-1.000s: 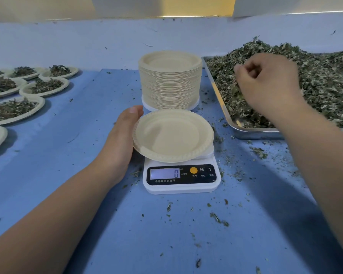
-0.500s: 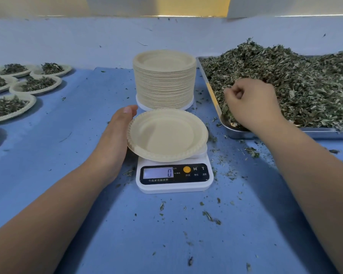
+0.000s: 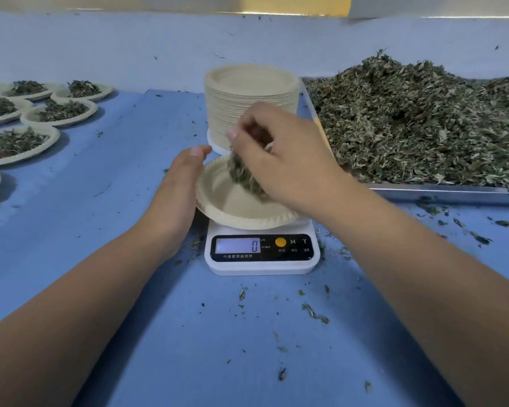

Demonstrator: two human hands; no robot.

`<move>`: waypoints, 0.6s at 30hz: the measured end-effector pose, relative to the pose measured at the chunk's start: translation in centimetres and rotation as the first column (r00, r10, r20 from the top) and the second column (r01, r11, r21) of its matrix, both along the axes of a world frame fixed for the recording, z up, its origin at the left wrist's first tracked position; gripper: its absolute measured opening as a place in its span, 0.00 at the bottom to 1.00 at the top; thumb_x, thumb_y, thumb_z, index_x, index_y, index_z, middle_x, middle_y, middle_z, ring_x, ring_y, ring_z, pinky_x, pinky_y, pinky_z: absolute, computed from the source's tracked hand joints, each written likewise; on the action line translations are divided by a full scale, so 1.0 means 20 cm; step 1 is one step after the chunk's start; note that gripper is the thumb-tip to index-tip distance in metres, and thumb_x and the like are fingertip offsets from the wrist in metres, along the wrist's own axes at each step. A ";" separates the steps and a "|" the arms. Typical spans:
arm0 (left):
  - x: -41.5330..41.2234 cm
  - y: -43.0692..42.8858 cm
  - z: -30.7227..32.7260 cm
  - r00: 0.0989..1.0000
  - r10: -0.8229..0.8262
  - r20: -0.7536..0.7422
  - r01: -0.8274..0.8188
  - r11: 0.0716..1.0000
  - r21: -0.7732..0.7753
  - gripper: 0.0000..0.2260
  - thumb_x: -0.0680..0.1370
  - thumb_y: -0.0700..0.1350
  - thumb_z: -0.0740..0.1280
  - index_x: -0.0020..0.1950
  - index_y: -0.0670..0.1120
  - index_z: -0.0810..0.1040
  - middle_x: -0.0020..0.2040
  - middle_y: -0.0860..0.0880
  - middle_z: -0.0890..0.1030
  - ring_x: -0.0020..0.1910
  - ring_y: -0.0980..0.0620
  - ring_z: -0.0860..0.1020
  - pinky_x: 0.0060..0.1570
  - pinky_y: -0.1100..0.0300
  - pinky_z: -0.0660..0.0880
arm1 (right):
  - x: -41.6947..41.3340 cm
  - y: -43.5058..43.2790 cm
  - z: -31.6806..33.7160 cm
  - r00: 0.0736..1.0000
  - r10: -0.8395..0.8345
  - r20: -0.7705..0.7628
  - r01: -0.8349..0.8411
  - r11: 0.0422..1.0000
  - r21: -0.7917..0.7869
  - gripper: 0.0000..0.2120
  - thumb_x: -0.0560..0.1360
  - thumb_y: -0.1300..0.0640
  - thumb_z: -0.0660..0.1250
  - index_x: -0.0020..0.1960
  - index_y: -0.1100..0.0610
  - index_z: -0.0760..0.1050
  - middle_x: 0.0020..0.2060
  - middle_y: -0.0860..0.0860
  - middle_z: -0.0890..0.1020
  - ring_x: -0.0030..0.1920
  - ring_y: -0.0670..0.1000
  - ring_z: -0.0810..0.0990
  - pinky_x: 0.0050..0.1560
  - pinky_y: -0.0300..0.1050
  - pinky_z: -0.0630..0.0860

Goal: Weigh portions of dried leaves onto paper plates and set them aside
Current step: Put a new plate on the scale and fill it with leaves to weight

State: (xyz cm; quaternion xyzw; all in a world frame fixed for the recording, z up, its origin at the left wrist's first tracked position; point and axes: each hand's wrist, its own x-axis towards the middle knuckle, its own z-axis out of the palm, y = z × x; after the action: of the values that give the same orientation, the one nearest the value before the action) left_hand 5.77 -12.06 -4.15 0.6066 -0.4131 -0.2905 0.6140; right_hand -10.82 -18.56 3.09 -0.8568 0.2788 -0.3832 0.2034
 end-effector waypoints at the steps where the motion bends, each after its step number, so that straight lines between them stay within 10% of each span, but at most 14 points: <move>1: 0.00 0.00 0.00 1.000 -0.002 -0.004 0.002 1.000 -0.011 0.21 0.72 0.70 0.59 0.59 0.67 0.80 0.64 0.65 0.79 0.65 0.68 0.75 0.71 0.54 0.67 | 0.00 -0.01 -0.01 0.997 0.049 -0.063 -0.047 0.998 0.036 0.10 0.81 0.46 0.64 0.51 0.51 0.79 0.42 0.42 0.82 0.45 0.40 0.79 0.50 0.40 0.75; 9: 0.00 0.00 0.01 1.000 -0.001 -0.004 0.001 1.000 0.015 0.16 0.71 0.69 0.57 0.52 0.72 0.80 0.65 0.65 0.77 0.68 0.64 0.73 0.75 0.49 0.65 | -0.12 -0.18 0.08 0.997 -0.046 0.057 0.039 0.992 0.120 0.15 0.82 0.47 0.62 0.49 0.57 0.81 0.47 0.56 0.84 0.49 0.58 0.82 0.55 0.59 0.77; 18: 0.01 0.00 0.00 0.999 0.011 0.032 -0.011 1.000 0.008 0.15 0.71 0.70 0.56 0.50 0.73 0.81 0.66 0.62 0.78 0.69 0.62 0.73 0.75 0.48 0.65 | -0.13 -0.23 0.04 0.999 -0.051 0.003 0.050 0.995 0.082 0.12 0.81 0.48 0.63 0.48 0.53 0.81 0.40 0.48 0.83 0.40 0.46 0.78 0.46 0.44 0.75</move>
State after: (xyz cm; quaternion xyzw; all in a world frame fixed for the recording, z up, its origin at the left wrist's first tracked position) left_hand 5.99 -12.13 -4.18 0.6160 -0.4182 -0.2791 0.6064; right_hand -13.50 -23.25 3.93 -0.8395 0.3152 -0.3786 0.2292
